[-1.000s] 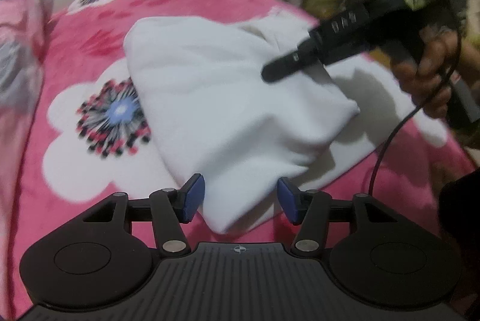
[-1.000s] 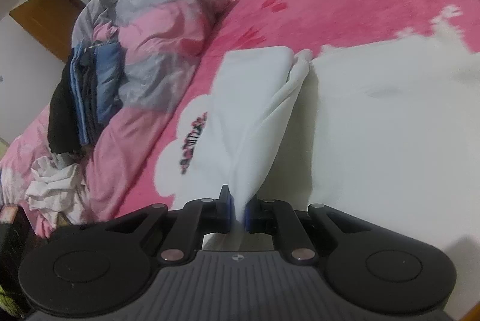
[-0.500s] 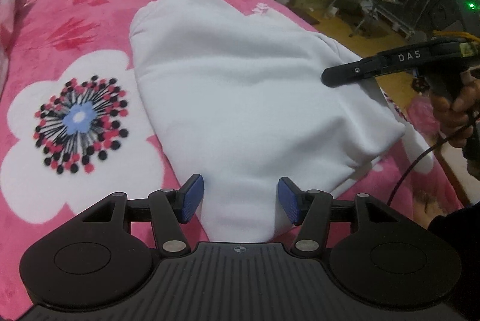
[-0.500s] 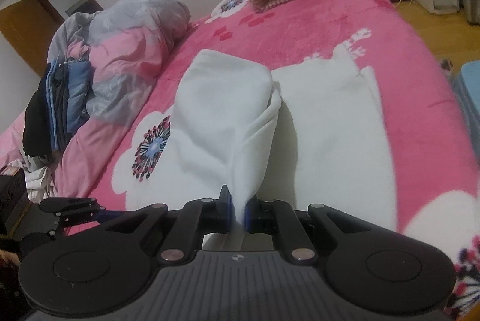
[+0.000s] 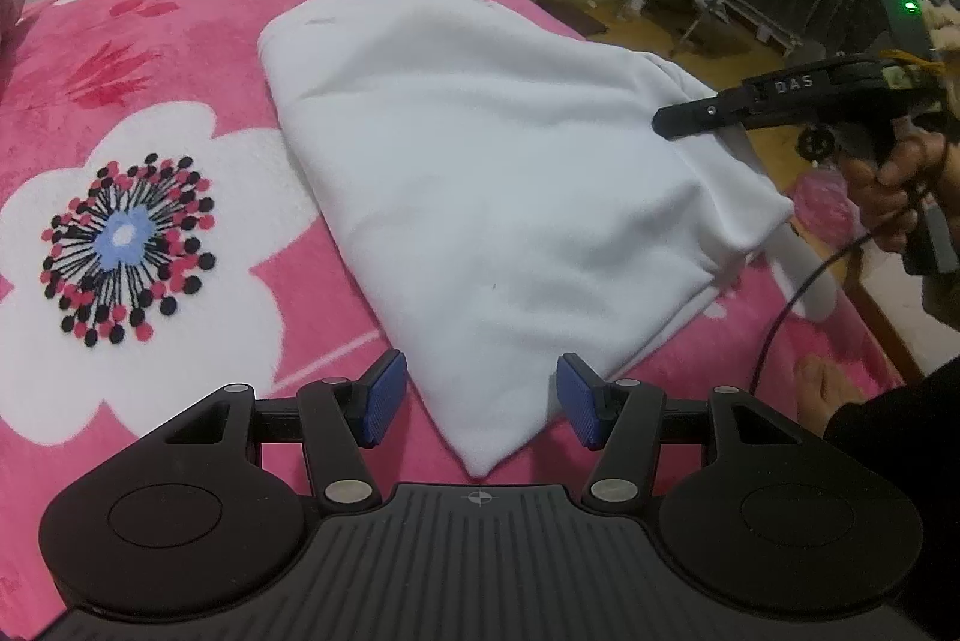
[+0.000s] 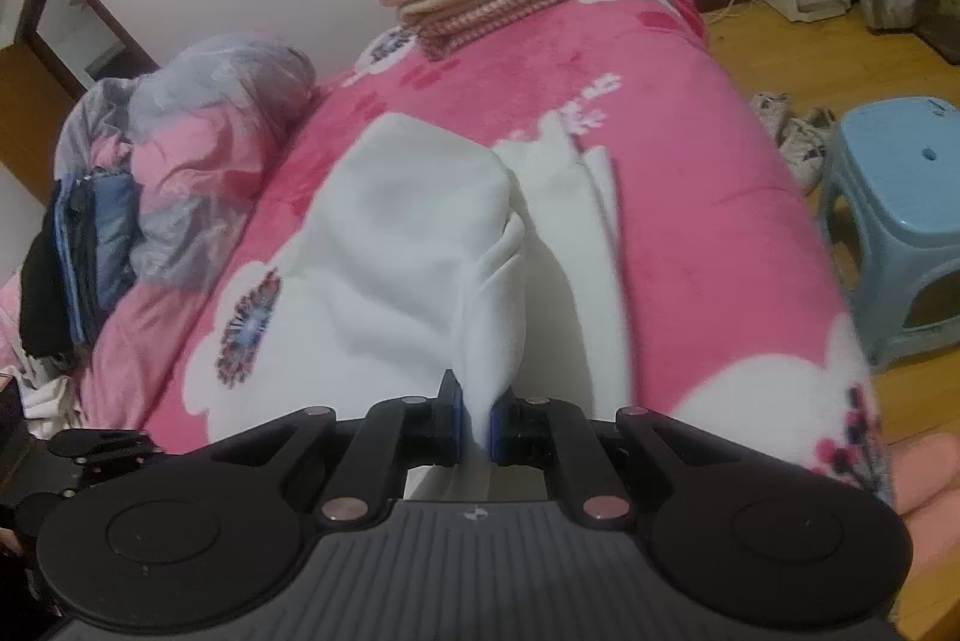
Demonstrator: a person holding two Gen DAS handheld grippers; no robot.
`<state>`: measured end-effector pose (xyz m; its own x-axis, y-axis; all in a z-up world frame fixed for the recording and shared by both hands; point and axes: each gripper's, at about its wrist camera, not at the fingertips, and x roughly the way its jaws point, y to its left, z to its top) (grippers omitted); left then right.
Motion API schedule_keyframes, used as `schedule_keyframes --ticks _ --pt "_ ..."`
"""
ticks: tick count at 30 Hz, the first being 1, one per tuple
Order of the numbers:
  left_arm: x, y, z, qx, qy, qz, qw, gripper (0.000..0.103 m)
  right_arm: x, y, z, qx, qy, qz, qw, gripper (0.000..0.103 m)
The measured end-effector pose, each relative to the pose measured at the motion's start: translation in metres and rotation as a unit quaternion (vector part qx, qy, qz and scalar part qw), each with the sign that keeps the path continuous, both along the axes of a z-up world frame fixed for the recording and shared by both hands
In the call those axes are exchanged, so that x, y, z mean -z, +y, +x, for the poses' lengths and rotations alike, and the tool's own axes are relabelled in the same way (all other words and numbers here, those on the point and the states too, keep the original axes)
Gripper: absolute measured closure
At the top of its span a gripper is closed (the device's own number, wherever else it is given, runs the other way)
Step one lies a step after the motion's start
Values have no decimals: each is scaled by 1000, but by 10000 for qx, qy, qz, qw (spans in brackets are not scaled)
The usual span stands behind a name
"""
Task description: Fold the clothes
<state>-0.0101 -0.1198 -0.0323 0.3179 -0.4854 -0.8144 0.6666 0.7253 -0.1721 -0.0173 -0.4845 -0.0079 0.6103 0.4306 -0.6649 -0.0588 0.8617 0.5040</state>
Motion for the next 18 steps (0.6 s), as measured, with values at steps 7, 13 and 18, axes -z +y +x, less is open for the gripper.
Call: schedule_keyframes --ticks 7,13,18 --pt "2 -9 -15 501 -60 284 9983 48 22 -20 -8 110 64 348 9993 94" --pt "12 -20 -24 576 -346 800 9945 48 22 -48 -22 493 372 1225 9905 77" --pt "11 -21 -30 565 -518 935 9927 48 20 -46 -44 345 552 1215 9905 61"
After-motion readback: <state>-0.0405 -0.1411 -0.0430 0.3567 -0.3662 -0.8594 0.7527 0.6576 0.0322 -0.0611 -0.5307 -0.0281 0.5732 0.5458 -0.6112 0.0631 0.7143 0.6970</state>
